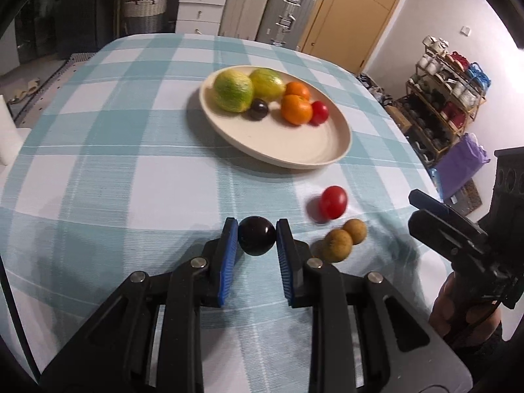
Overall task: Organize fruits
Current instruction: 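Close the right gripper on the second red tomato while the left gripper holds the plum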
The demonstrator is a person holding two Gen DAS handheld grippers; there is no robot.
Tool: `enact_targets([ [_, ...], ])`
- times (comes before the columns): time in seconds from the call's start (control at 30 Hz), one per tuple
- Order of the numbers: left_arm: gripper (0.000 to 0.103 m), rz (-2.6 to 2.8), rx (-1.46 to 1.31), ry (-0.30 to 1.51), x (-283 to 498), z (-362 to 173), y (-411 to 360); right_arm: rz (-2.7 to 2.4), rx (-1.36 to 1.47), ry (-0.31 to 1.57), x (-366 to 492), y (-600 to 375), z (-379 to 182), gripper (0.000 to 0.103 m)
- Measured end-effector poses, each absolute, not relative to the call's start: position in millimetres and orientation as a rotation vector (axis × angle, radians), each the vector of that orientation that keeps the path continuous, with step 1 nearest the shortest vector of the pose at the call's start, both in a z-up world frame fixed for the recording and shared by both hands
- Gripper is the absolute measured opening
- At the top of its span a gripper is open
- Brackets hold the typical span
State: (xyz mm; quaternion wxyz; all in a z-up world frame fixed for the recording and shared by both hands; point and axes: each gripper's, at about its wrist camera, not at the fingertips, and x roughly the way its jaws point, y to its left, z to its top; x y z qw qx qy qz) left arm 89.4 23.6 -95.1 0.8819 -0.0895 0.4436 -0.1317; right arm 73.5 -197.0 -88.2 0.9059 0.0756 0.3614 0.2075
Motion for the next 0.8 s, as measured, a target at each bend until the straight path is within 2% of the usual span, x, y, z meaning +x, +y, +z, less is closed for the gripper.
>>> enact_targets([
  [0.33, 0.021, -0.258, -0.201, 0.917, 86, -96, 38, 0.430, 0.124, 0.782, 92, -180, -93, 0.099],
  [0.47, 0.021, -0.260, -0.208, 0.917, 87, -97, 41, 0.436, 0.115, 0.817, 102, -174, -99, 0.086],
  [0.63, 0.021, -0.258, -0.219, 0.920, 88, -99, 47, 0.430, 0.097, 0.853, 111, -165, -106, 0.079],
  [0.8, 0.021, -0.257, -0.230, 0.923, 89, -102, 51, 0.434, 0.066, 0.883, 116, -157, -112, 0.060],
])
